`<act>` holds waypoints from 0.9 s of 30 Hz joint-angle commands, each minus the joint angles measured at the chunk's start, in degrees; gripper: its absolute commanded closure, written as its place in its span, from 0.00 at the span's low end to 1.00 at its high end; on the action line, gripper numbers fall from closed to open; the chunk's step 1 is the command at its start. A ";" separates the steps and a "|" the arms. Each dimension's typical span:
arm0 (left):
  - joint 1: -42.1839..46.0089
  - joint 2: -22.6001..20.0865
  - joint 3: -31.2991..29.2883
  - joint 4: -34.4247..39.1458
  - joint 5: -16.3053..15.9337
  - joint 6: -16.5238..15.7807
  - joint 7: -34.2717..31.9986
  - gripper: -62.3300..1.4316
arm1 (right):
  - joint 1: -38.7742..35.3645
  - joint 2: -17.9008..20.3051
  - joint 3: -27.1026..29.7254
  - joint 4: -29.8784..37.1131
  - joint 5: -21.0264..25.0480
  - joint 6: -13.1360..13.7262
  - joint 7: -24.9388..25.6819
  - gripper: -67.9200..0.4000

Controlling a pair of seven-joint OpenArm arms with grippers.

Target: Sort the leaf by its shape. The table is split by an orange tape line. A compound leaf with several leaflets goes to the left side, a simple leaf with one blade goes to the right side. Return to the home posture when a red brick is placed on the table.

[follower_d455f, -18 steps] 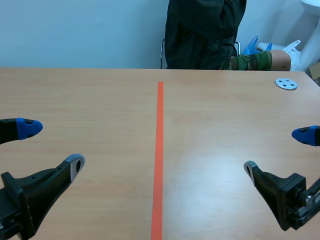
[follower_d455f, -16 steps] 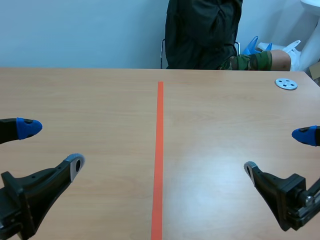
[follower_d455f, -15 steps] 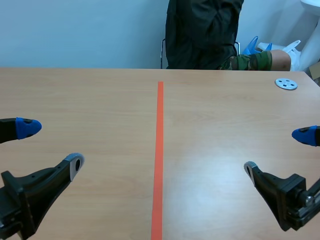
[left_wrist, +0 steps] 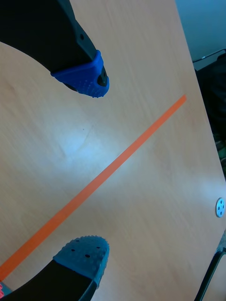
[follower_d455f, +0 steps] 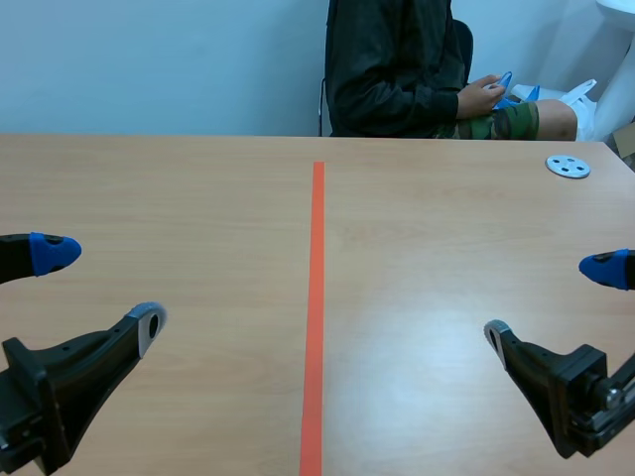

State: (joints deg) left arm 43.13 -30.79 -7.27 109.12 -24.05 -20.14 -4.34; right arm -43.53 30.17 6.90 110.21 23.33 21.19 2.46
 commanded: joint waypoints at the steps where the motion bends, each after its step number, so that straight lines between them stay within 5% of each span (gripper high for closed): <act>1: -0.15 0.42 0.15 1.18 -0.17 -0.04 -0.59 0.00 | 0.68 0.59 0.17 0.20 0.15 -0.24 0.26 0.00; 27: -0.15 0.42 0.15 1.18 -0.17 -0.04 -0.63 0.00 | 0.66 0.59 0.17 0.20 -0.72 -0.24 0.24 0.00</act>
State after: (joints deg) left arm 43.13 -30.79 -7.27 109.12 -24.05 -20.14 -4.34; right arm -43.53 30.17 6.90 110.21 22.26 21.19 2.39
